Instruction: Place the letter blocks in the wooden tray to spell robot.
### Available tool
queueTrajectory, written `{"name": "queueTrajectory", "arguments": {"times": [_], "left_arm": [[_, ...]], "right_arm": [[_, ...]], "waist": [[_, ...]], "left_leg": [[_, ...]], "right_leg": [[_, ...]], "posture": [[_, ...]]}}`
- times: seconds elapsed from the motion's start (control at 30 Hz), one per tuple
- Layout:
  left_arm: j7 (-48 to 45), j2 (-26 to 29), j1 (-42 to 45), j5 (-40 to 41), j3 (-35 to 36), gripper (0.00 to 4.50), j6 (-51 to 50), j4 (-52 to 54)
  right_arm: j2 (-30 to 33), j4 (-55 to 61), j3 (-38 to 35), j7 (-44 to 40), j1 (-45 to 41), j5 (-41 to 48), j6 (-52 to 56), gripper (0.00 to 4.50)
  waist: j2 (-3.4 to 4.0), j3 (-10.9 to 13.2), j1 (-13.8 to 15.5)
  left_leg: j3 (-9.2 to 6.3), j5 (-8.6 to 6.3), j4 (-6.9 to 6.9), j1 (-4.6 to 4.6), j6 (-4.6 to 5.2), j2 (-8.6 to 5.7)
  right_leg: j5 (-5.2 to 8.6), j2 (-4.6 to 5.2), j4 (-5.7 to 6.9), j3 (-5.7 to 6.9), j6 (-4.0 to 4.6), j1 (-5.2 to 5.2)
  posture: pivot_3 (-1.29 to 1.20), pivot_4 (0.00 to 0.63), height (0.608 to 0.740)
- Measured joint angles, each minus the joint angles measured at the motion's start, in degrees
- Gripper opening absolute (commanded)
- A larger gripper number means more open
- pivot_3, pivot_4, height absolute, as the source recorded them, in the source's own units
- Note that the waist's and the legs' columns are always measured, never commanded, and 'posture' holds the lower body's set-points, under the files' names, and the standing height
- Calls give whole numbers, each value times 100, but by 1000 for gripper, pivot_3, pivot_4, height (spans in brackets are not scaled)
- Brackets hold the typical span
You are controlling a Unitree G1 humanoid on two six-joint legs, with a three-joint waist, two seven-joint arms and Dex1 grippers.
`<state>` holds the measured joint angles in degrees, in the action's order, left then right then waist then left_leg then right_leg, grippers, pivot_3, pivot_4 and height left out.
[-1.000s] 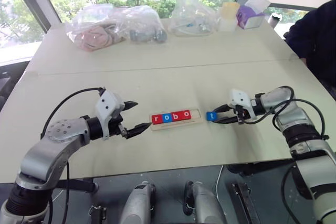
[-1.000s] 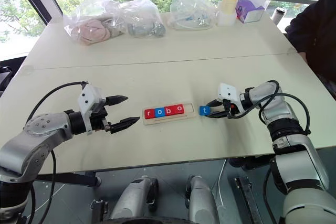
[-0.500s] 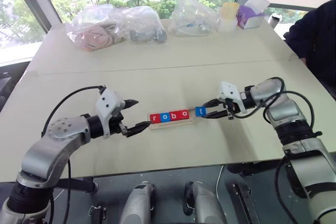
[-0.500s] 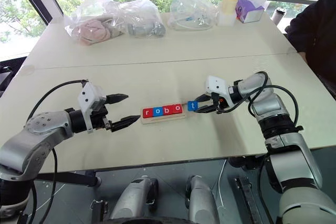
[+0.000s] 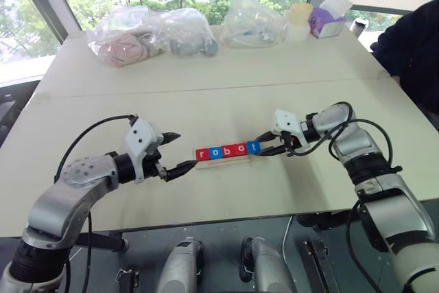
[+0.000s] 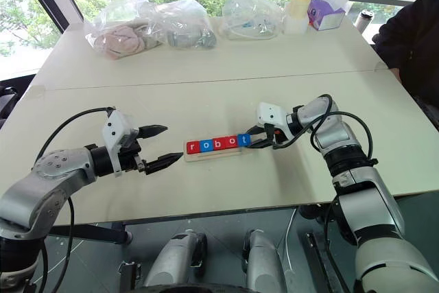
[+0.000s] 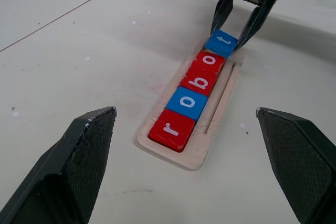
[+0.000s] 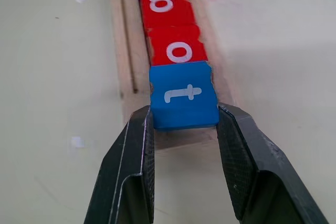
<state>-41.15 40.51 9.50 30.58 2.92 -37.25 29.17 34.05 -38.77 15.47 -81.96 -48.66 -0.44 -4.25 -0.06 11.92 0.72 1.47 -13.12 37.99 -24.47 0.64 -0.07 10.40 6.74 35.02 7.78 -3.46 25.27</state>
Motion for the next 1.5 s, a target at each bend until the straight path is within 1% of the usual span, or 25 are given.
{"name": "queueTrajectory", "arguments": {"times": [0.27, 1.5], "left_arm": [[12, 0, -32, 5, 0, 4500, 0, 29], [31, -60, -29, 0, -3, 4500, 0, 28]], "right_arm": [[-43, -188, 0, -70, -83, -64, -118, 1104], [-95, -325, -1, -172, -295, -169, -181, 1104]], "waist": [[0, 0, -3], [0, 0, -3]], "left_leg": [[0, 0, 0, 1, 0, 0], [0, 1, 1, 1, 0, 0]], "right_leg": [[0, -1, 5, 0, 0, 1], [0, -1, 6, 0, 0, 1]], "posture": [[0, 150, 725], [0, 150, 725]]}}
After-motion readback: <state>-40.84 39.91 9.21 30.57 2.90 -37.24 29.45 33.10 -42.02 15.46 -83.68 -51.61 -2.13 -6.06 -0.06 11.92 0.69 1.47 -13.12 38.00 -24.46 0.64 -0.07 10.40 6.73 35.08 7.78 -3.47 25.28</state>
